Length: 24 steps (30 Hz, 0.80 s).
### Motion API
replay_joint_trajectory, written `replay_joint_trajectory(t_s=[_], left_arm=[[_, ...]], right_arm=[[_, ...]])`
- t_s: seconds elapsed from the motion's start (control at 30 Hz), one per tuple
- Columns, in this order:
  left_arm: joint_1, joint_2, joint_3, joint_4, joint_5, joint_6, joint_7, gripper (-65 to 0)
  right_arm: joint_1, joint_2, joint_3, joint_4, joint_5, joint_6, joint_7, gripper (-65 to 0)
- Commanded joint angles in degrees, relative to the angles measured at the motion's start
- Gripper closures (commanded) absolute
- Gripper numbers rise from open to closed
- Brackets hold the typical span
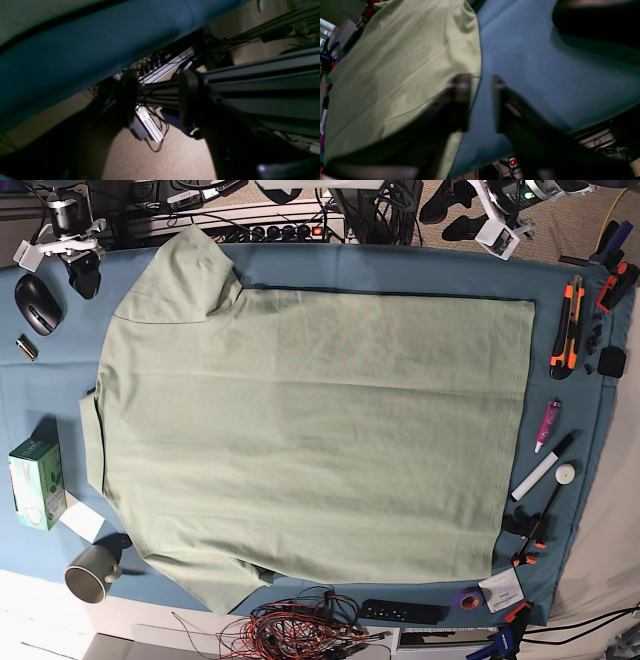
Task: Fold the T-shirt properly
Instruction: 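Move the right gripper down to the shirt's shoulder corner and grasp it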
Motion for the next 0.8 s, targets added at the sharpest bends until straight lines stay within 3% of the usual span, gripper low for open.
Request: replay_joint_trajectory(t_s=[0.0,0.03,0.17,0.33,0.53,0.77], left_arm=[[0.57,-0.28,-0.15,0.74,-0.81,-0.57,-1.20,-27.4],[0.50,-0.28,-0.15,0.74,-0.50,-0.55,-1.20,-27.4],[0.46,-0.28,-0.15,0.74,-0.13,-0.52,-1.22,-27.4],[0.26,-0.28,-0.15,0.74,-0.15,-0.52,-1.18,-27.4],[-0.28,-0.31,-0.07,0.74,-0.15,-0.52,-1.18,-27.4],[-0.28,-0.31,-0.07,0.74,-0.15,-0.35,-1.18,-27.4]], right_arm=[[-0.48,0.66,0.37,0.81,1.40,0.76,1.09,-26.4],[-0.48,0.66,0.33,0.81,1.86,0.76,1.11,-29.2],[-0.46,0.66,0.22,0.81,2.25,-0.28,0.98,-29.4],[-0.48,0.66,-0.31,0.79,4.57,-5.20,-3.04,-29.4],[-0.48,0.63,-4.63,0.74,4.63,-9.22,-3.41,-29.3],[-0.48,-2.58,-9.25,0.74,3.72,-9.64,-3.41,-29.3]])
